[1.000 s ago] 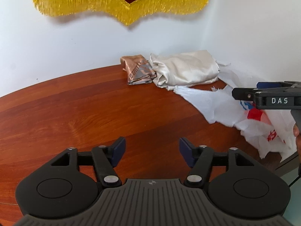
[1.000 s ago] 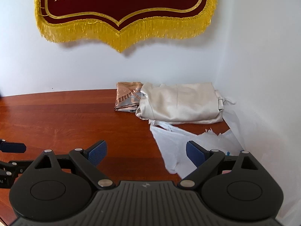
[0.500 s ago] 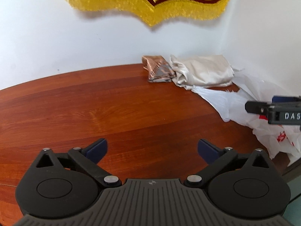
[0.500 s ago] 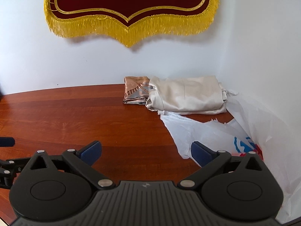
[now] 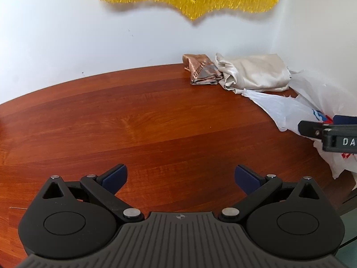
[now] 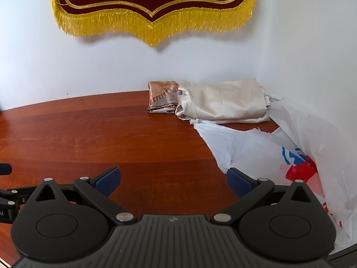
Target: Fold clothes
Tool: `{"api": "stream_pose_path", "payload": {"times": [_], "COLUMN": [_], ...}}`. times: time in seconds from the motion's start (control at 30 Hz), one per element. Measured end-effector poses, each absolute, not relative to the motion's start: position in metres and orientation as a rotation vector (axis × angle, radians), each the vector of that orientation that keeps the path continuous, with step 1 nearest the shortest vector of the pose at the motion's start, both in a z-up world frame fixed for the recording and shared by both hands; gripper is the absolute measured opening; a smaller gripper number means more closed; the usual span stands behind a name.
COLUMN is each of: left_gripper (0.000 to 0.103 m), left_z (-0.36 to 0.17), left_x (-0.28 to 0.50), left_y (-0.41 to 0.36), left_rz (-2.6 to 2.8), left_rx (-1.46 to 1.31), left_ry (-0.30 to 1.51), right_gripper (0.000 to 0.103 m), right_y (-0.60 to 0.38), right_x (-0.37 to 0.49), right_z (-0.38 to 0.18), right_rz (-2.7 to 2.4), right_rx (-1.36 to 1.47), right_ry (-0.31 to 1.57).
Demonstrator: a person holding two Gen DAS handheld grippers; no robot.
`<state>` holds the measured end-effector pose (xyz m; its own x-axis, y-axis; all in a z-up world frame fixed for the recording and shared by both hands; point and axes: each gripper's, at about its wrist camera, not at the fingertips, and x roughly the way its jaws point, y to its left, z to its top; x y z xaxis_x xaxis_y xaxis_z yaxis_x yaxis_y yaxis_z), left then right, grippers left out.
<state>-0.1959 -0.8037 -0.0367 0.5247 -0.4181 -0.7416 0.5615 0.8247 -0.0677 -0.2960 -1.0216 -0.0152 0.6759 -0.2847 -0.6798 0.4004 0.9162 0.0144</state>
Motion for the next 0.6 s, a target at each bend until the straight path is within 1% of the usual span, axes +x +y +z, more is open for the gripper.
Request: {"api": "stream_pose_path", "payload": {"times": [0.6], "left_gripper": [0.103], "left_z": [-0.038], "left_x": [-0.195], "left_y": [-0.794], "left_rz": [-0.59], "left_rx": [0.176], "left_ry": [0.834], "right_gripper": [0.102], "right_y": [-1.01], "right_x": [-0.293], "right_z": [-0.02], "right_rz": [-0.384], "right_rx": [0.165], "right_ry": [0.749]}}
